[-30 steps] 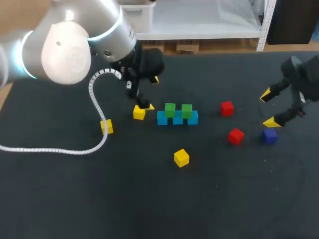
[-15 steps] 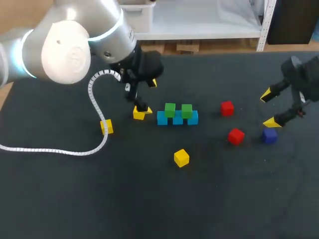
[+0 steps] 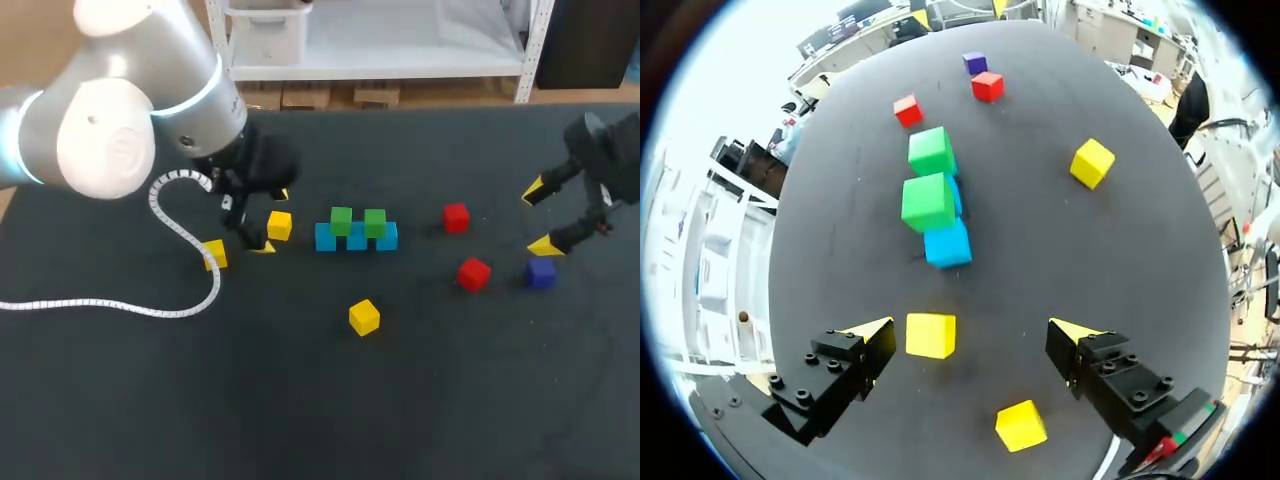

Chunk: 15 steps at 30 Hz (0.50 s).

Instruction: Place the blue cubes, place green cubes on the blue cubes, place the yellow cubes on the green cubes, then place the red cubes on the yellow cubes, and place purple cube on the red cubes.

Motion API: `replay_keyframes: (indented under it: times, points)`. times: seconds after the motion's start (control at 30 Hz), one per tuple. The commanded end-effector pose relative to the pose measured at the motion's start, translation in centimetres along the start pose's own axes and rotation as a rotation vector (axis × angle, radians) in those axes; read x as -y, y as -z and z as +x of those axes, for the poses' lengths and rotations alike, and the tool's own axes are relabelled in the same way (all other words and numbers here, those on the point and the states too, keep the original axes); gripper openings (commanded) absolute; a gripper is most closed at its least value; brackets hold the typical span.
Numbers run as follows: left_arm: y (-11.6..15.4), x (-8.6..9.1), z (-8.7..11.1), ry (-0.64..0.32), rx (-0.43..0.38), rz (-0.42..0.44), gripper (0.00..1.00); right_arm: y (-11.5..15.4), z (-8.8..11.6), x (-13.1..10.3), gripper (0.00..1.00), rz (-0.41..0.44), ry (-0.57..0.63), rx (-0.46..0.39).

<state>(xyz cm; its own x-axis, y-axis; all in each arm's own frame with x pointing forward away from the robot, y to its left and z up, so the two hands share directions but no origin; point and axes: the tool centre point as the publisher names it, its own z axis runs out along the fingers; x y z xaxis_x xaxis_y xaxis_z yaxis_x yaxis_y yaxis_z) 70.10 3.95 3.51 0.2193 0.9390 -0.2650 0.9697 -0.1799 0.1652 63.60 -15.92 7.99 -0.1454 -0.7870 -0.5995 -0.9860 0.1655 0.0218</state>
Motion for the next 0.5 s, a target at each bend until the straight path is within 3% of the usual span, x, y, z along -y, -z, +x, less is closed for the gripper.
replay_keyframes:
  times: [0.03,0.27,0.5]
  points:
    - [-0.6,-1.8,0.8,-0.012,0.009,0.033,1.00,0.0,0.0,0.0,1.00,0.000,0.001,0.002]
    - [-1.6,-3.4,1.5,0.005,0.018,0.058,1.00,0.0,0.0,0.0,1.00,0.000,0.001,0.002]
    - [-2.6,-3.5,1.6,0.017,0.017,0.104,1.00,0.0,0.0,0.0,1.00,0.000,0.001,0.002]
